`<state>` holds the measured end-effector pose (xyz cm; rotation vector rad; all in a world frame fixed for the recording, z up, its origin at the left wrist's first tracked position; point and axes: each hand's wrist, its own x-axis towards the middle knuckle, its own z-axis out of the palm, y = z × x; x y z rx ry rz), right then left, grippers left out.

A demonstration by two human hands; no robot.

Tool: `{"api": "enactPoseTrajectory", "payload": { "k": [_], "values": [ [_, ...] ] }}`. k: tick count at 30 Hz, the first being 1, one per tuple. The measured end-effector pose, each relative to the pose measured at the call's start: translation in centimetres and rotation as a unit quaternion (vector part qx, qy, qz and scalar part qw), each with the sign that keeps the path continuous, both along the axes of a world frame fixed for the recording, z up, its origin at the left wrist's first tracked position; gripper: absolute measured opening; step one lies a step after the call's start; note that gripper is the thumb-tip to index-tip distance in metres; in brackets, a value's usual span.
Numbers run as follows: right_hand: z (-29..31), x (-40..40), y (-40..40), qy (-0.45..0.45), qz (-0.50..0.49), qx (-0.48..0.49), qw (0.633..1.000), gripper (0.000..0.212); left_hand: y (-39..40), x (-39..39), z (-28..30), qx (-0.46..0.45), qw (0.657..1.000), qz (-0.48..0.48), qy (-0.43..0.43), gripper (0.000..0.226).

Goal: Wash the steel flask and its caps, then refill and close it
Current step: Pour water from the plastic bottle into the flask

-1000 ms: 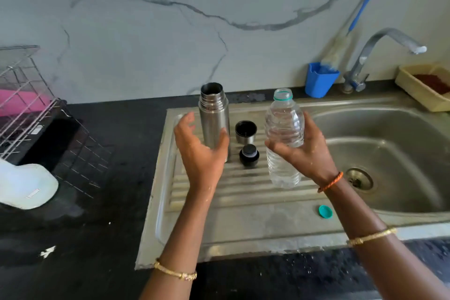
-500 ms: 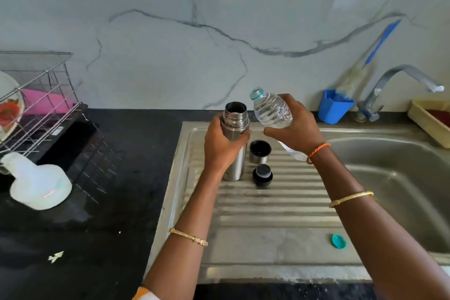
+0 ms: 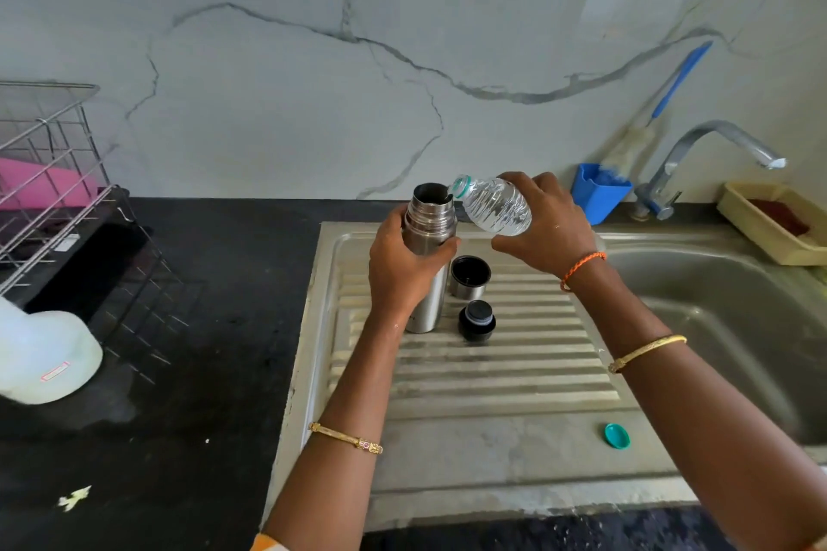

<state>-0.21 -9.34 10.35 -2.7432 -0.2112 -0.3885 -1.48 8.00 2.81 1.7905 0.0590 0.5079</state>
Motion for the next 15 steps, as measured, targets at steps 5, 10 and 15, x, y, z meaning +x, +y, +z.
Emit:
{"api": "enactPoseTrajectory", "payload": {
  "k": [5,10,15],
  "values": [
    [0.3,-0.1,0.0,-0.007,-0.005,-0.031,0.999,0.076,0.0,-0.1,0.0,0.009,1.0,0.004,-0.004,0.051],
    [0.9,-0.2,0.0,-0.019,-0.01,-0.066,0.998,0.077,0.1,-0.3,0.0,0.018,1.0,0.002,-0.002,0.053],
    [1.2,-0.1,0.0,-0.03,-0.003,-0.077,0.997,0.077,0.1,-0.4,-0.1,0.02,1.0,0.004,-0.001,0.054]
  ]
}}
